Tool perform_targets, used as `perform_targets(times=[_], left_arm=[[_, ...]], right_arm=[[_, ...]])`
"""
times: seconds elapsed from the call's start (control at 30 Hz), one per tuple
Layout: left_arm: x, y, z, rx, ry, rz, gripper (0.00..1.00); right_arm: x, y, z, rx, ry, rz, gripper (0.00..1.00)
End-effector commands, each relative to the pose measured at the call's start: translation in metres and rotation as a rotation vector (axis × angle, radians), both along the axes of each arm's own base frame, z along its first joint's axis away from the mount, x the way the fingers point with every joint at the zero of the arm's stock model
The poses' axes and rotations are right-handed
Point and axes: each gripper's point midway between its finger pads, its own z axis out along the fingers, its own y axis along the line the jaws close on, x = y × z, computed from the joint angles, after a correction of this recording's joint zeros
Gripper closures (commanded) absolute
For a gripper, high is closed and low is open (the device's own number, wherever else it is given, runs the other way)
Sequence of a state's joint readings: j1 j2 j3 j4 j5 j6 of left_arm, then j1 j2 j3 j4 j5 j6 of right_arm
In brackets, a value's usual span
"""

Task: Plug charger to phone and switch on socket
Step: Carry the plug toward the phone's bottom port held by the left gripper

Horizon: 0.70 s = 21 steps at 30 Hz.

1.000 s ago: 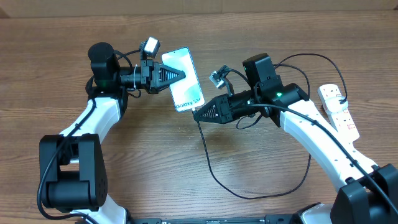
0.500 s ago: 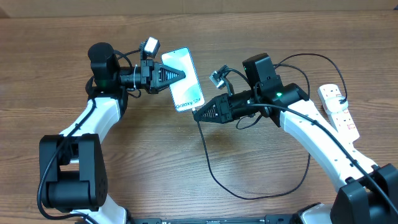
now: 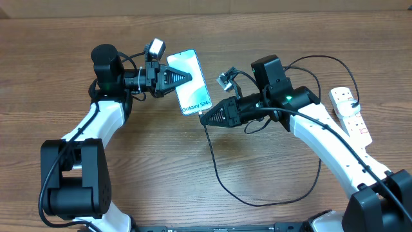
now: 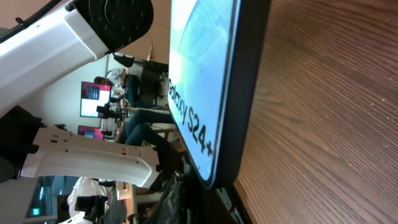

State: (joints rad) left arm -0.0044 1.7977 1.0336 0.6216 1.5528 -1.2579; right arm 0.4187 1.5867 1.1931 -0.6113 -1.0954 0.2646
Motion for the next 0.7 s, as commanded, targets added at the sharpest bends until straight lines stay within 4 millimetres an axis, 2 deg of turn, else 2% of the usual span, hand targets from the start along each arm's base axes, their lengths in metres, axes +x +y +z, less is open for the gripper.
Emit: perform_targets(times=[0.0, 0.67], left_arm=[[0.0012, 0.0013, 0.0041, -0.001, -0.012, -0.004, 0.96], [0.0053, 0.0014, 0.0036, 0.002, -0.012, 0.02, 0.96]], right_arm=[[0.0023, 0.0007, -0.0016, 0.004, 0.016, -0.006, 0.96], [0.0041, 0.0015, -0.0002, 0.007, 0.025, -0.015, 0.96]])
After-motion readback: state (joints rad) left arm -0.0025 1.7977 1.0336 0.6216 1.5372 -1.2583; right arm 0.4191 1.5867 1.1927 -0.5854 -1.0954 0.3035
